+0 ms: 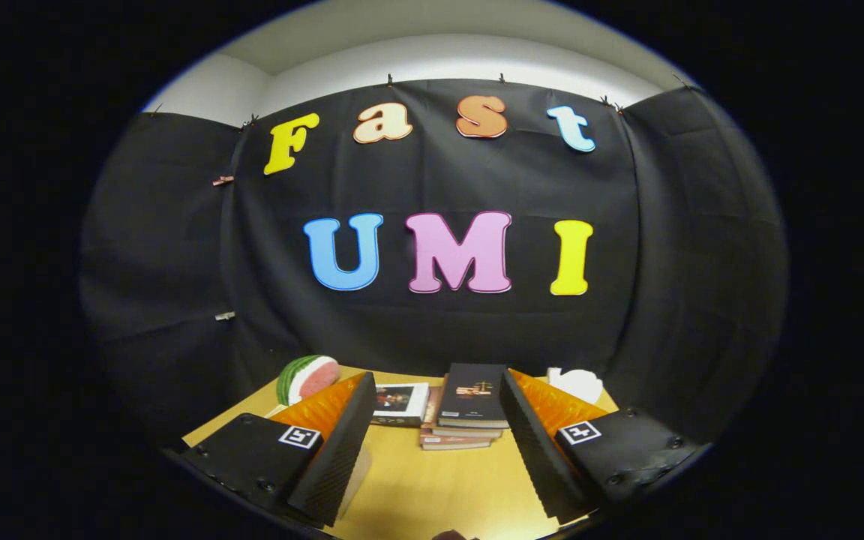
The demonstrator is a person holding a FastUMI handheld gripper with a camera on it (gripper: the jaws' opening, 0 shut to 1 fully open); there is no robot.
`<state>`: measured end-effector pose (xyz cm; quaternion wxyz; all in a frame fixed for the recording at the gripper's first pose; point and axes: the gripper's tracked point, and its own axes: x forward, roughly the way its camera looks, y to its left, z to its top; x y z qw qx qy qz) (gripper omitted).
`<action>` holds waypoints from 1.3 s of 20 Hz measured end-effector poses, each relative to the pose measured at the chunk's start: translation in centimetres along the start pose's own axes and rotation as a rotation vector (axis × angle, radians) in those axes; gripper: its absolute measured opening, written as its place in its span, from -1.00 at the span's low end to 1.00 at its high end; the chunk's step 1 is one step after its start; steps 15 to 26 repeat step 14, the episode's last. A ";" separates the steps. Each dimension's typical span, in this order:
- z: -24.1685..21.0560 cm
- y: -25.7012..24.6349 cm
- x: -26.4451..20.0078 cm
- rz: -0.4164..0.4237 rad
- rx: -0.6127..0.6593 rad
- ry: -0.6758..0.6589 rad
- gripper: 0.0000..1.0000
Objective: Open the storage box then place both shoes into the box .Put the left shoe in first, then the right shoe, with the right side of both shoes facing outward in a uniform manner.
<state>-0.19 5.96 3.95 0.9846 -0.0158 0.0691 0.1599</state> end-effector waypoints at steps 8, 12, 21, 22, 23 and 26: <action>-0.6 -0.7 0.4 -0.047 0.062 -0.024 0.98; -0.4 0.1 0.3 -0.083 0.029 -0.028 0.98; -0.3 1.2 0.3 -0.085 0.014 -0.032 0.98; -0.3 1.2 0.3 -0.085 0.014 -0.032 0.98; -0.3 1.2 0.3 -0.085 0.014 -0.032 0.98; -0.3 1.2 0.3 -0.085 0.014 -0.032 0.98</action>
